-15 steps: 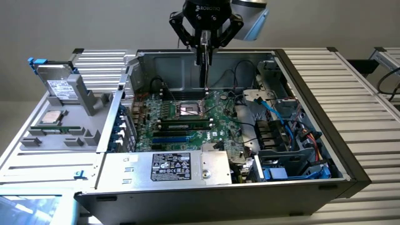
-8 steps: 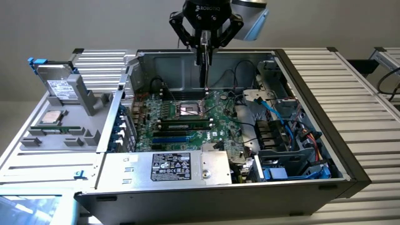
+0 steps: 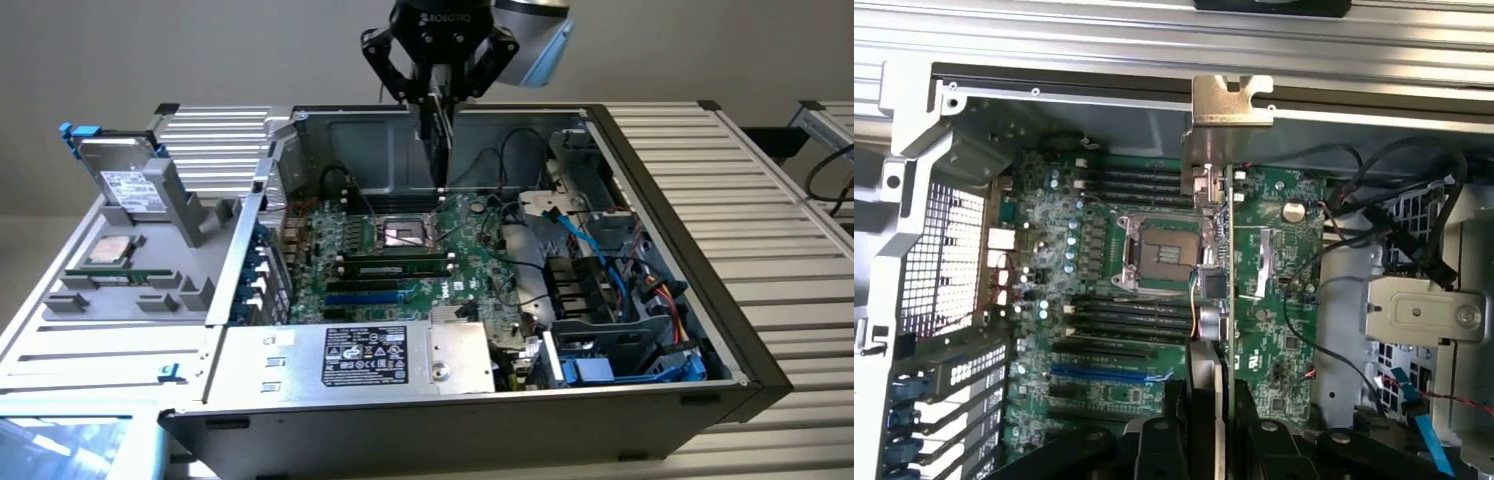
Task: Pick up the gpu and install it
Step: 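Insert the gpu into the slot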
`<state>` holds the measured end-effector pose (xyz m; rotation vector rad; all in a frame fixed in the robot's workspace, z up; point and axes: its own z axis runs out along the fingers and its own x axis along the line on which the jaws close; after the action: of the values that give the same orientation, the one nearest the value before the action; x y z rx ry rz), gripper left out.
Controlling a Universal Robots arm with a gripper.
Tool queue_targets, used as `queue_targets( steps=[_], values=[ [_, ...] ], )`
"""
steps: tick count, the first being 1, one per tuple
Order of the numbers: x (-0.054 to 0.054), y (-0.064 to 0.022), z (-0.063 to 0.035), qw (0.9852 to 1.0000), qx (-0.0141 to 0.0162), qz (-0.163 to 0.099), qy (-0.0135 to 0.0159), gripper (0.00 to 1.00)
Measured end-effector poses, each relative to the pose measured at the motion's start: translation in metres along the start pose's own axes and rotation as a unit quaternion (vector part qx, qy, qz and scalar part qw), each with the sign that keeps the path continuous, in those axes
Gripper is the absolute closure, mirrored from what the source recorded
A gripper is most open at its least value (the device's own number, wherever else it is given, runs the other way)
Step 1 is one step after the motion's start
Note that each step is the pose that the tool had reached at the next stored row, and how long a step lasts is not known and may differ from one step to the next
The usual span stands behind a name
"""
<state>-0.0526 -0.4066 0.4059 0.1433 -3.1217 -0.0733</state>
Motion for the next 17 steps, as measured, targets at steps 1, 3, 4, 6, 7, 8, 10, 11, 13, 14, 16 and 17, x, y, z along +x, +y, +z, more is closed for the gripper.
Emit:
queue_targets(
  steps=[1,3,4,6,7,8,10,11,13,14,16,17],
  values=[
    [0.0,0.0,0.0,1.0,0.0001,-0.009,0.0004,0.72],
    [0.0,0.0,0.0002,0.9996,0.0003,-0.028,0.0013,0.72],
    [0.0,0.0,0.0001,0.9993,0.0005,-0.037,0.0017,0.72],
    [0.0,0.0,0.0003,0.9985,0.0007,-0.054,0.0026,0.72],
    [0.0,0.0,0.0003,0.998,0.0008,-0.063,0.003,0.72],
    [0.0,0.0,0.0004,0.9973,0.0009,-0.073,0.0034,0.72],
    [0.0,0.0,0.0004,0.9958,0.0012,-0.091,0.0043,0.72],
    [0.0,0.0,0.0005,0.995,0.0013,-0.1,0.0047,0.72],
    [0.0,0.0,0.0008,0.993,0.0015,-0.118,0.0056,0.72],
    [0.0,0.0,0.0009,0.9919,0.0017,-0.127,0.006,0.72],
    [0.0,-0.0001,0.0015,0.9894,0.0019,-0.145,0.0069,0.72],
    [0.0,-0.0001,0.0018,0.988,0.002,-0.154,0.0073,0.72]
  ],
)
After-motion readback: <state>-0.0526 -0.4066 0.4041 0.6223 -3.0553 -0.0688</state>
